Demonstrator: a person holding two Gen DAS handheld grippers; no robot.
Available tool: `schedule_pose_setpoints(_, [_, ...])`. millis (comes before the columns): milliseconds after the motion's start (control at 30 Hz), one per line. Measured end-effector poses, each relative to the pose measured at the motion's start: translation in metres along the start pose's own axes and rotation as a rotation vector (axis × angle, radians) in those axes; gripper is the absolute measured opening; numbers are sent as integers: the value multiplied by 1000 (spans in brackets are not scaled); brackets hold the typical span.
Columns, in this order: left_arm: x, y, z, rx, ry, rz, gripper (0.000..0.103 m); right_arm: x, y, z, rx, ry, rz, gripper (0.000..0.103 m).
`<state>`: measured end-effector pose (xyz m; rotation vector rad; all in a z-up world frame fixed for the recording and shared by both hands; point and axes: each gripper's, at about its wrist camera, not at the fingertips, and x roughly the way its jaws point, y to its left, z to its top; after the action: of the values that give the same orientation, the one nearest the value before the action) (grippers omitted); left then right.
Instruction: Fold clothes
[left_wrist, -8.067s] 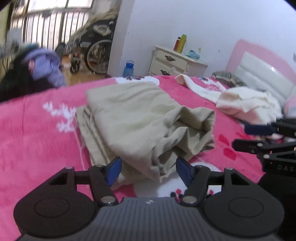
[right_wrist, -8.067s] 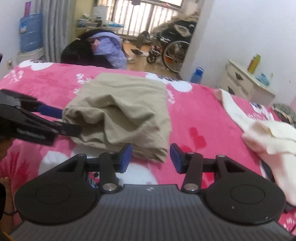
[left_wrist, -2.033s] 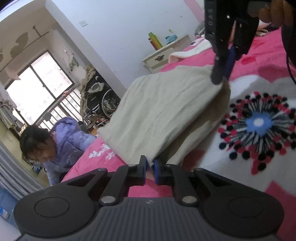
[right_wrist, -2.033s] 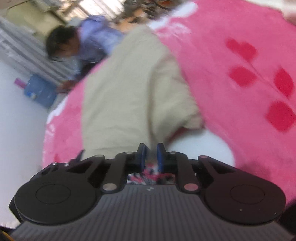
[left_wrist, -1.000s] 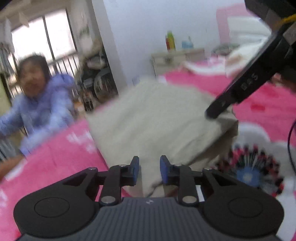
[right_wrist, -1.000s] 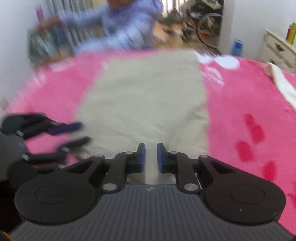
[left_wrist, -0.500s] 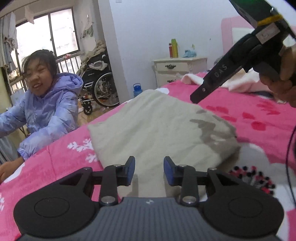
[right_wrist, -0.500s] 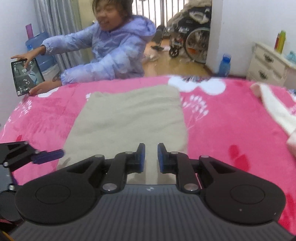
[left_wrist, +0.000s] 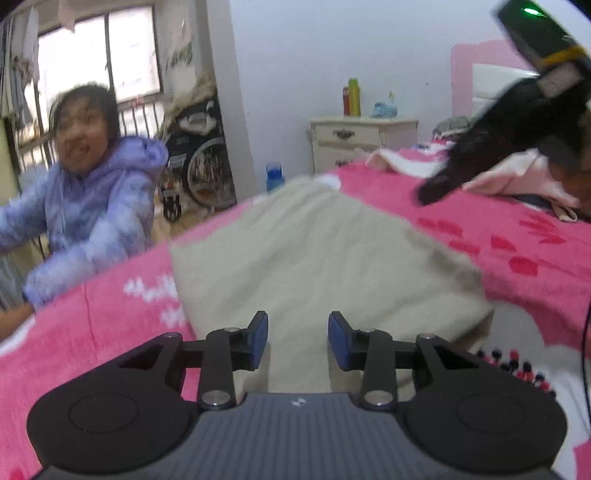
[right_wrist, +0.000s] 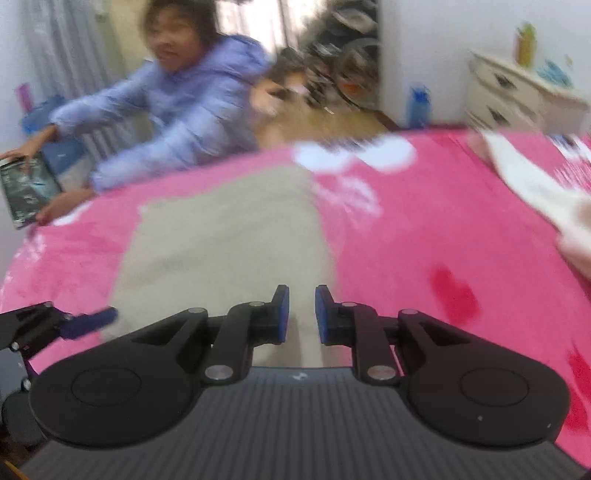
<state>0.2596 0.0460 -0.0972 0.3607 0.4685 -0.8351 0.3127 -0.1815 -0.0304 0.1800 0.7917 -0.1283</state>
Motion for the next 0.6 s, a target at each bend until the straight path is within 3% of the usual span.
schedule_pose_setpoints(100, [8, -9, 8, -1, -14, -13, 39, 24, 11, -1, -27, 33, 50, 14])
schedule_pose_setpoints(200, [25, -20, 6, 1, 3, -34, 39, 39, 7, -20, -47, 121, 20, 14])
schedule_pose_setpoints(367, [31, -18, 2, -61, 26, -55, 37, 16, -26, -29, 39, 175, -14, 15])
schedule_pose_setpoints(433, [28, -18, 6, -63, 6, -61, 37, 7, -33, -19, 33, 157, -57, 15])
schedule_pose_setpoints(600, [39, -28, 15, -47, -15, -116, 37, 13, -33, 20, 71, 37, 33, 15])
